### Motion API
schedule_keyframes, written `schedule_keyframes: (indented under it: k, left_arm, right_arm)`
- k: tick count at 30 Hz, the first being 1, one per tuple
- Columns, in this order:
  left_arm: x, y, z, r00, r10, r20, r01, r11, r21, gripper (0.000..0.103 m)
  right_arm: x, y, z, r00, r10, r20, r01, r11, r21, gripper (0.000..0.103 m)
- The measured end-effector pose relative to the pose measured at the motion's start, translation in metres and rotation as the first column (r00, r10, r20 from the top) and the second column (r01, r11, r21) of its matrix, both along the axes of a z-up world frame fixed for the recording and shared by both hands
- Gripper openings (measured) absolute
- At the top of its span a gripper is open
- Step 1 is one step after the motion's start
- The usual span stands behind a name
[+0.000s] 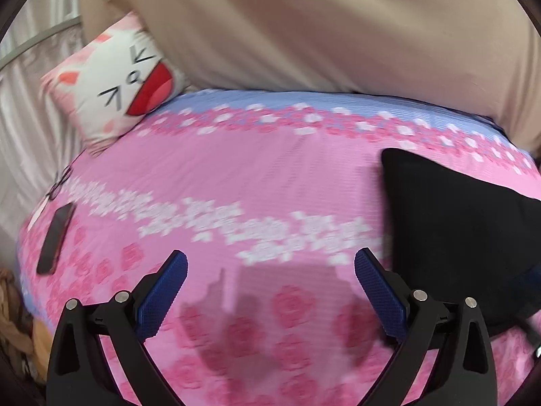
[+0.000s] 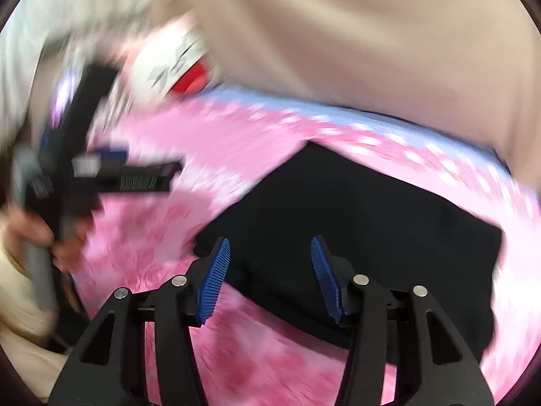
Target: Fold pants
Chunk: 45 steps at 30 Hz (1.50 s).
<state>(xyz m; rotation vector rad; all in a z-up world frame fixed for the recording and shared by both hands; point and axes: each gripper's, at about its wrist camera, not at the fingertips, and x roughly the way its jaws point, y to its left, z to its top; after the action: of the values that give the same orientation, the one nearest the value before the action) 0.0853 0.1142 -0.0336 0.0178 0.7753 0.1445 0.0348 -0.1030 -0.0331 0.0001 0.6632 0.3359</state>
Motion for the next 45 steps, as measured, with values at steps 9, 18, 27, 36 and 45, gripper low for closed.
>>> schedule_keyframes:
  k: [9, 18, 27, 36, 45]
  left_arm:
    - [0.015, -0.062, -0.013, 0.991, -0.125, -0.052, 0.124, 0.992, -0.02, 0.097]
    - [0.033, -0.09, -0.014, 0.987, -0.152, -0.044, 0.153, 0.987, 0.039, 0.097]
    - [0.062, -0.114, -0.022, 0.983, -0.175, -0.064, 0.179, 0.981, 0.071, 0.098]
    - [0.058, -0.116, -0.017, 0.982, -0.184, -0.043, 0.187, 0.98, 0.071, 0.098]
    - [0.051, -0.101, -0.038, 0.982, -0.186, -0.031, 0.188, 0.979, 0.075, 0.098]
  right_arm:
    - [0.006, -0.143, -0.009, 0.947, -0.301, -0.11, 0.317, 0.93, 0.187, 0.044]
    - [0.102, -0.193, -0.033, 0.951, -0.192, -0.244, 0.277, 0.879, 0.389, 0.072]
    - [0.114, -0.186, -0.004, 0.972, -0.203, -0.12, 0.228, 0.94, 0.255, 0.024]
    - [0.055, -0.219, -0.015, 0.952, -0.267, -0.149, 0.306, 0.857, 0.414, 0.036]
    - [0.007, -0.197, -0.077, 0.93, -0.229, -0.287, 0.336, 0.844, 0.417, 0.054]
